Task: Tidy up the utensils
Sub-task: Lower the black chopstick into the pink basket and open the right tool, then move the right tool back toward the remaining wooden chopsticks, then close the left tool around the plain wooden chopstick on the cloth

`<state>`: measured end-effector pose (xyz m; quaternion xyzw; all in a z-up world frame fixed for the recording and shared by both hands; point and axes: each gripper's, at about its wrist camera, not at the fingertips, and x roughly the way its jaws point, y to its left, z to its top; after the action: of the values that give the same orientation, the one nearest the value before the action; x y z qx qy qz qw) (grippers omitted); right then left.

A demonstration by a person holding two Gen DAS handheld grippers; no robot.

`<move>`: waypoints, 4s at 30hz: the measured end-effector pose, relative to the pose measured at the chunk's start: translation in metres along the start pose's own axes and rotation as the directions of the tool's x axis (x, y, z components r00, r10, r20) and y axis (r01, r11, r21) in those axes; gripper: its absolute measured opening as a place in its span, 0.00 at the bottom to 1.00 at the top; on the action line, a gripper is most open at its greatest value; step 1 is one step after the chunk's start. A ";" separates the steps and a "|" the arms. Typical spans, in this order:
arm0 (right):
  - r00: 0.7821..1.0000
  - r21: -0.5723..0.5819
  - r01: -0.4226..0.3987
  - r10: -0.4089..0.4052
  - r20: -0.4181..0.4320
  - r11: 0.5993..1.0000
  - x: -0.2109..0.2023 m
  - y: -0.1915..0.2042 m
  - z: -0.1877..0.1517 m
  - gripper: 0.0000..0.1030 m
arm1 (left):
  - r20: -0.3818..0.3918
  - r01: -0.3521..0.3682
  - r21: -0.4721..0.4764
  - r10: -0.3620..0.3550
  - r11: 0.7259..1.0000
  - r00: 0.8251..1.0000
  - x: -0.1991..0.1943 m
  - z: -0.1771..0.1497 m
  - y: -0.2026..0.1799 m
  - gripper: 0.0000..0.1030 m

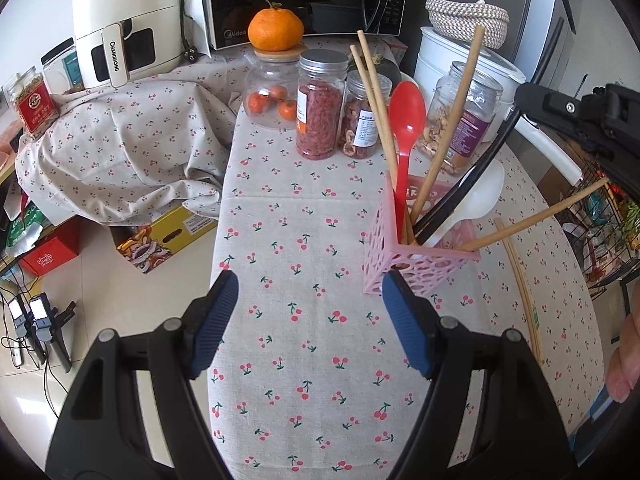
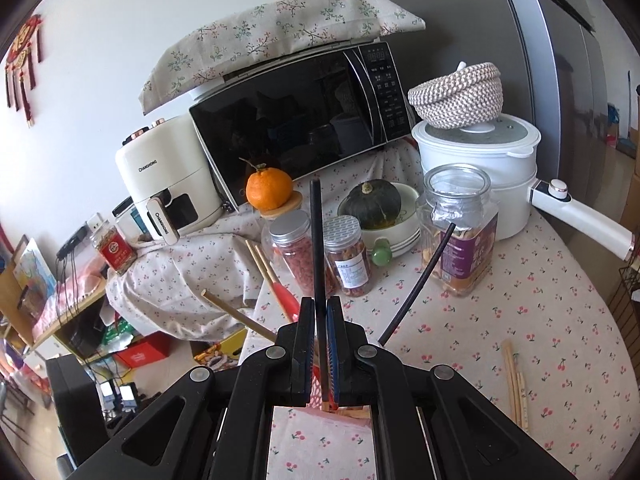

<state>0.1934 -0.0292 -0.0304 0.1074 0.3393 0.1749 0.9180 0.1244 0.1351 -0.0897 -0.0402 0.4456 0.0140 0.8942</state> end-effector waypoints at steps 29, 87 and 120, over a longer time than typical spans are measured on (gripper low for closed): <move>0.955 -0.131 0.254 -0.227 0.190 0.958 -0.147 -0.085 -0.028 0.84 | 0.032 0.104 0.171 -0.111 0.980 0.993 -0.026 -0.035 -0.102 0.79; 0.901 -0.059 0.375 -0.379 -0.213 0.925 -0.095 -0.238 -0.051 0.86 | -0.251 0.190 0.077 -0.165 0.979 0.954 0.130 0.016 -0.247 0.11; 0.854 0.091 0.384 -0.315 -0.414 0.919 -0.030 -0.236 -0.065 0.86 | -0.150 0.323 0.288 -0.290 0.902 0.945 0.015 -0.044 -0.198 0.37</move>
<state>0.1882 -0.2523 -0.1364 0.0849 0.5429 -0.0072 0.8354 0.1102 -0.0666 -0.1162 0.0296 0.4761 -0.1988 0.8561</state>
